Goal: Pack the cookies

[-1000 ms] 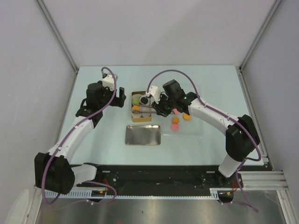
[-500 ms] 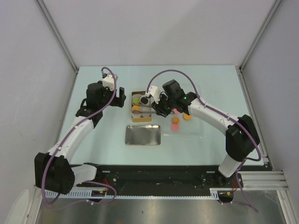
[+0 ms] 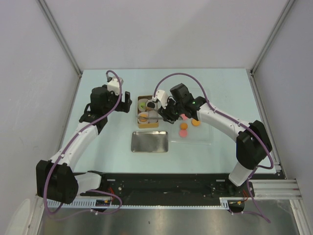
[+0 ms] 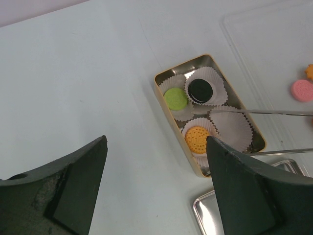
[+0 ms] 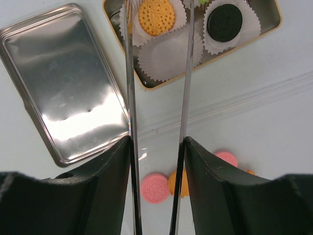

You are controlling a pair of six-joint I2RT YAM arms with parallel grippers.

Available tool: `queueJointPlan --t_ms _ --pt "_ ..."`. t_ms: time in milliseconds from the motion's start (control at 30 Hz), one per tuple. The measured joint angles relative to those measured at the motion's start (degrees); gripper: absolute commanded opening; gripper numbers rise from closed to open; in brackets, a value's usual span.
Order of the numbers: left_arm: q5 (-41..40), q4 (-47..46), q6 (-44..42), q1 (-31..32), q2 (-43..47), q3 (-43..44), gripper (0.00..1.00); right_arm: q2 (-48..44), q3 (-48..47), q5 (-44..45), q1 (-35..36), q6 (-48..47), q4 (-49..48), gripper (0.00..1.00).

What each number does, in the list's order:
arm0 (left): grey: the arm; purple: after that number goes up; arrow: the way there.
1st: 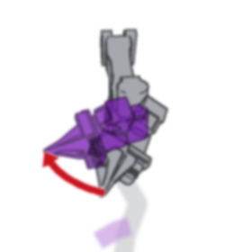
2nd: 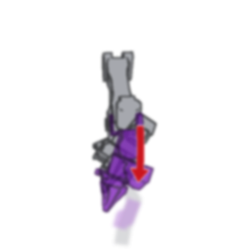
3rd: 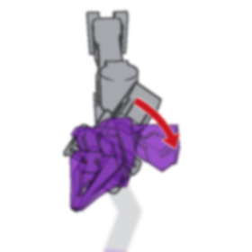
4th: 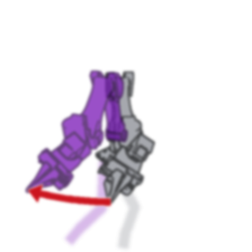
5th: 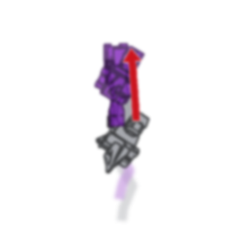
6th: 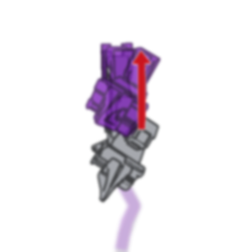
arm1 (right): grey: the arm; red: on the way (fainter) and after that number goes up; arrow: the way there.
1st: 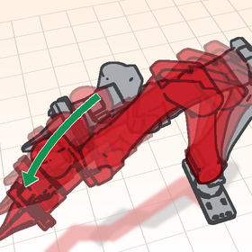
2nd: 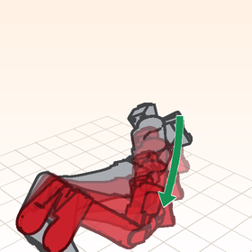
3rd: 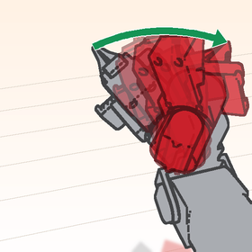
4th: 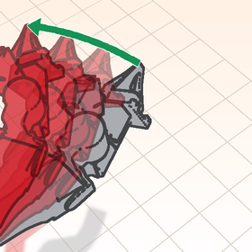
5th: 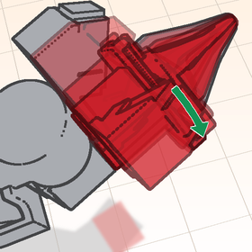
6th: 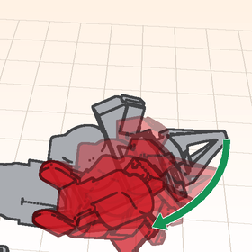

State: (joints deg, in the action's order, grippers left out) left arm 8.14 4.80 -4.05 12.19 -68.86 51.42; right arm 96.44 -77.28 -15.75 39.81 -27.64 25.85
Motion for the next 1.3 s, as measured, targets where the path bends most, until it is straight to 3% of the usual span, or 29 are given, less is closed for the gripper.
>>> queueJointPlan --t_ms 333,567,800,1300 --pt "0.00 0.00 0.00 0.00 0.00 0.00 0.87 -0.81 0.00 0.55 0.04 0.00 0.42 0.51" --pt "0.00 0.00 0.00 0.00 0.02 -0.02 0.87 -6.78 -0.02 1.31 -1.25 -0.02 2.86 0.51" --pt "0.00 0.04 0.00 0.00 0.66 -0.11 0.87 -13.09 1.38 0.81 -9.05 -0.04 6.51 0.50" --pt "0.02 0.02 0.00 0.00 0.79 -0.11 0.87 -25.18 16.72 -4.20 -25.33 -3.67 14.27 0.49"
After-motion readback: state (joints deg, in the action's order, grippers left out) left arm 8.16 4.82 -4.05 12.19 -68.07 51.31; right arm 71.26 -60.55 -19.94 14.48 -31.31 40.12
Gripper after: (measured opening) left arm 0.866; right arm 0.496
